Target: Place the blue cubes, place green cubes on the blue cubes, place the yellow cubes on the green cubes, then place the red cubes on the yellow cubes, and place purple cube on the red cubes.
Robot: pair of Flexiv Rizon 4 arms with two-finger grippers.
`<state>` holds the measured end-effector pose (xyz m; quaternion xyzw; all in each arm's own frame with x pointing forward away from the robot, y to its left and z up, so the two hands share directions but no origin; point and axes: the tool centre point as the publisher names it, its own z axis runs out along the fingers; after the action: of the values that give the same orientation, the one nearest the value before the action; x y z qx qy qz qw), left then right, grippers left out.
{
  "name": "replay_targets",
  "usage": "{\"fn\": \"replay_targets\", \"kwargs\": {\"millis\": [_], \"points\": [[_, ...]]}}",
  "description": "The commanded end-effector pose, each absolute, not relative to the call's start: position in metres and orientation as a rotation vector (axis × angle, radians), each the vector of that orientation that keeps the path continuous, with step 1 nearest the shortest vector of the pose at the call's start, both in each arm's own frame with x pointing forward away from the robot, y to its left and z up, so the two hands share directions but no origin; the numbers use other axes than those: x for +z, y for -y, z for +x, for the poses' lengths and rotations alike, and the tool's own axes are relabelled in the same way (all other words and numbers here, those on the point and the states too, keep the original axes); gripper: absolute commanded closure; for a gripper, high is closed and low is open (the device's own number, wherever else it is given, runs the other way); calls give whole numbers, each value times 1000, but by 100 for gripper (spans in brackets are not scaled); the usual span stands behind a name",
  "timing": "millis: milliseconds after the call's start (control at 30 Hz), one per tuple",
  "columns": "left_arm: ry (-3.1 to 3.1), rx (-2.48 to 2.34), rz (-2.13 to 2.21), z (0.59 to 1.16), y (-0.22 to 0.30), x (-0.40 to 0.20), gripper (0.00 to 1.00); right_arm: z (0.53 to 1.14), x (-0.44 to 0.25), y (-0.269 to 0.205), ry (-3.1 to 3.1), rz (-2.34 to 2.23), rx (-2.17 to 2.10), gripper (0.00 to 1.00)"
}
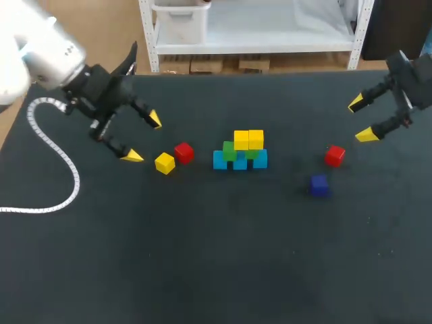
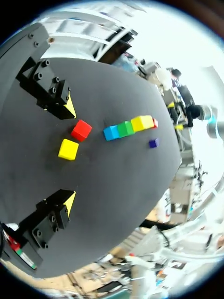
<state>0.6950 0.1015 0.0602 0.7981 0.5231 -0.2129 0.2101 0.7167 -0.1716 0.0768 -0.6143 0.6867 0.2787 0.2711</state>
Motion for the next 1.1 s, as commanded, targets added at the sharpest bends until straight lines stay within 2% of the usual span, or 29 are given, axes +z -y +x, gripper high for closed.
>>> {"fn": "replay_targets", "kwargs": {"millis": [33, 433, 1100], "points": [[-1280, -610, 2537, 729, -81, 49, 0, 717, 76, 171, -1848, -1654, 753, 0], [-1223, -545, 2673, 731, -81, 20, 0, 717, 76, 171, -1848, -1654, 753, 0], [-1370, -567, 2555, 699, -95, 0, 0, 717, 76, 171, -1848, -1654, 753, 0]]}}
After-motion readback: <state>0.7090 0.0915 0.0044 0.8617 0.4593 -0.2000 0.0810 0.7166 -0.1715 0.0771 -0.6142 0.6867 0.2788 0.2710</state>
